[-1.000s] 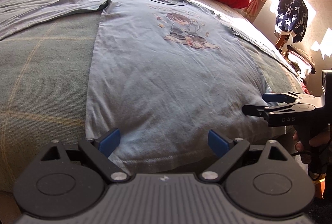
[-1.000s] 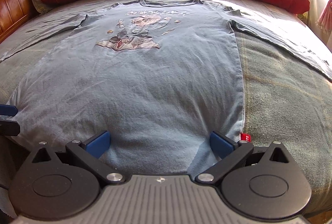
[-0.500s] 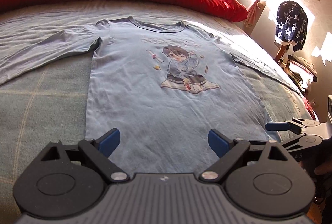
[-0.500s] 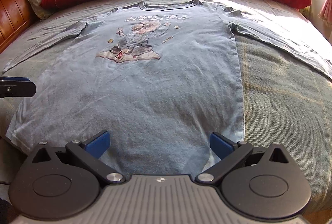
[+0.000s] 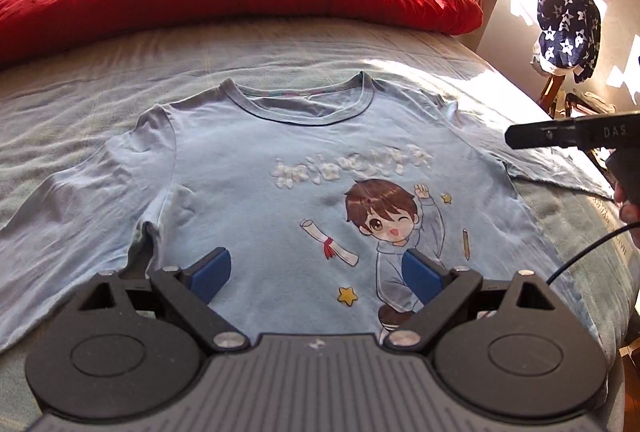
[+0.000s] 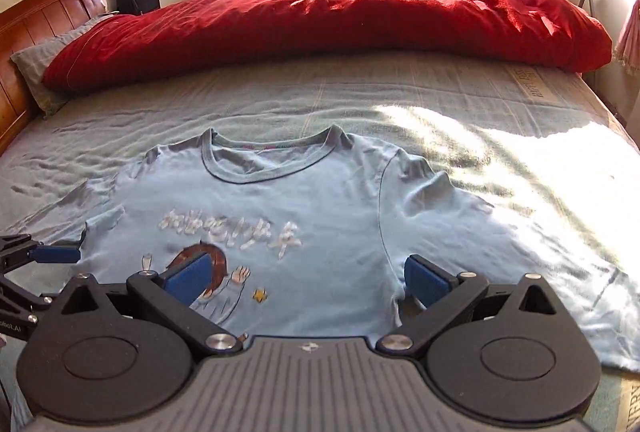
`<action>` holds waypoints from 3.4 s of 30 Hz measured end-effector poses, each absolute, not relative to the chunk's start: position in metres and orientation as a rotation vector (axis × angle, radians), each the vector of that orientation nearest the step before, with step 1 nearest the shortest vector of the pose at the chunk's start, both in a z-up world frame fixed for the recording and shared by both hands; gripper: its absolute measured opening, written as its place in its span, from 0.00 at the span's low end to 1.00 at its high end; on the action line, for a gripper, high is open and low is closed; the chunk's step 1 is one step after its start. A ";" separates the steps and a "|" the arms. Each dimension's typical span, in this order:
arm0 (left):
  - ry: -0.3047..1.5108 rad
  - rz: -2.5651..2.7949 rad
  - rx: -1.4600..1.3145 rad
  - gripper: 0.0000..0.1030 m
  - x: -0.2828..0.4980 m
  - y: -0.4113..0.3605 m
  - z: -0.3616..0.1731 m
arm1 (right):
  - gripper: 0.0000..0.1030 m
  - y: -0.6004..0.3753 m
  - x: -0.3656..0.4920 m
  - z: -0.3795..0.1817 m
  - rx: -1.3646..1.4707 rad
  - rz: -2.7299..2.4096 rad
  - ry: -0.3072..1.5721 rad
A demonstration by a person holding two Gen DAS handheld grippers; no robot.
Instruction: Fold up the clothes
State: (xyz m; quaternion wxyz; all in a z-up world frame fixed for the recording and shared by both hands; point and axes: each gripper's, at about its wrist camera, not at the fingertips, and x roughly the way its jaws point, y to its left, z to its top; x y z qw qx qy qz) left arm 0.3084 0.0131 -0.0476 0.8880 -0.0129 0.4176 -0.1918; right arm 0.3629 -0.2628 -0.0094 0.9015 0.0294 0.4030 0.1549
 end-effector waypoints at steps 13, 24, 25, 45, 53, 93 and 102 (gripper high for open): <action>0.868 -0.523 0.014 0.90 0.316 0.025 -0.077 | 1.00 -0.246 0.526 -0.077 0.225 0.319 1.003; 0.768 -0.645 0.093 0.90 0.277 0.020 -0.049 | 1.00 -0.233 0.541 -0.059 0.034 0.244 0.952; 0.758 -0.673 0.085 0.90 0.273 0.019 -0.046 | 1.00 -0.236 0.535 -0.053 0.018 0.243 0.969; 0.739 -0.887 0.193 0.91 0.236 -0.013 -0.041 | 1.00 -0.272 0.502 -0.056 0.064 0.224 1.087; 0.736 -0.903 0.196 0.91 0.233 -0.014 -0.040 | 1.00 -0.252 0.523 -0.078 -0.022 0.196 1.078; 0.675 -0.956 0.130 0.91 0.222 -0.005 -0.024 | 1.00 -0.291 0.461 -0.059 0.069 0.032 0.968; 0.652 -0.988 0.134 0.92 0.214 -0.008 -0.019 | 1.00 -0.291 0.401 -0.077 0.103 0.064 1.001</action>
